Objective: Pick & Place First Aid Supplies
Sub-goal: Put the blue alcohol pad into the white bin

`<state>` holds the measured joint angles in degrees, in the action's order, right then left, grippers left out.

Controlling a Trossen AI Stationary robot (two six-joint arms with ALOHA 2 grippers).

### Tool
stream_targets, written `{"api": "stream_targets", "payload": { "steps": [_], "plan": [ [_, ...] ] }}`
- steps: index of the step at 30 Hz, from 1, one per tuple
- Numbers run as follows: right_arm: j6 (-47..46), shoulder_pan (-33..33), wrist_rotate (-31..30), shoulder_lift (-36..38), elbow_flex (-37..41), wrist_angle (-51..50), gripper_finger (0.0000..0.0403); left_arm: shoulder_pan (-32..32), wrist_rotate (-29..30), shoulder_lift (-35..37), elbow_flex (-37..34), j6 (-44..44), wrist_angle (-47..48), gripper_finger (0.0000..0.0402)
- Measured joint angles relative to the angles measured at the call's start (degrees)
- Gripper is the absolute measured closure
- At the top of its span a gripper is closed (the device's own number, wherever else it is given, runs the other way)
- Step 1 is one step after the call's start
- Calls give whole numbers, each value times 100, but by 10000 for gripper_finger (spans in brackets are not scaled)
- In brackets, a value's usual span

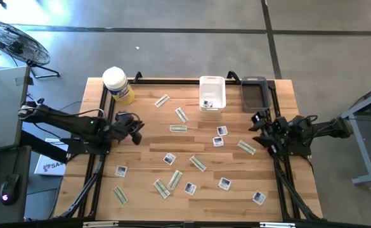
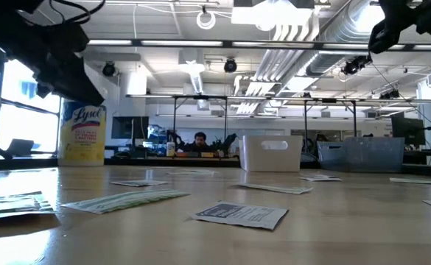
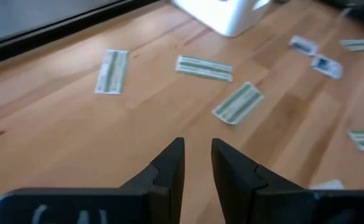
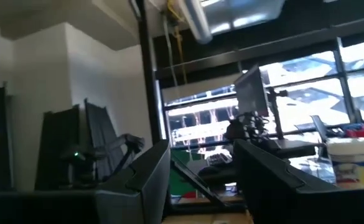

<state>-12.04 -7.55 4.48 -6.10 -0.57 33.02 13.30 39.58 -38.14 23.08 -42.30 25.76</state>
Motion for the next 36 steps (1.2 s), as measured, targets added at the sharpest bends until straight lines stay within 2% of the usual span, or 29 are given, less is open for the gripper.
{"api": "stream_targets", "payload": {
  "steps": [4,9,13,19,25,29,36],
  "plan": [
    [-266,0,-440,-296,1,-89,232,477,220,312,-359,144,-300,325],
    [-626,0,-1052,-1317,1,-102,231,1066,984,568,-849,263,-959,325],
    [-973,-72,-1658,-2312,1,89,229,1236,1024,576,-908,306,-930,325],
    [-1428,-612,-2789,-3661,-296,-53,228,1226,1011,577,-906,350,-926,325],
    [-2038,-1010,-3765,-4762,-1171,-1687,228,1226,678,576,-906,347,-921,325],
    [-2517,-1058,-3999,-5435,-1777,-2749,228,1224,348,576,-906,346,-918,325],
    [-2569,-921,-4398,-6613,-2428,-3382,228,1224,-536,576,-906,345,-918,325]
  ]
}}
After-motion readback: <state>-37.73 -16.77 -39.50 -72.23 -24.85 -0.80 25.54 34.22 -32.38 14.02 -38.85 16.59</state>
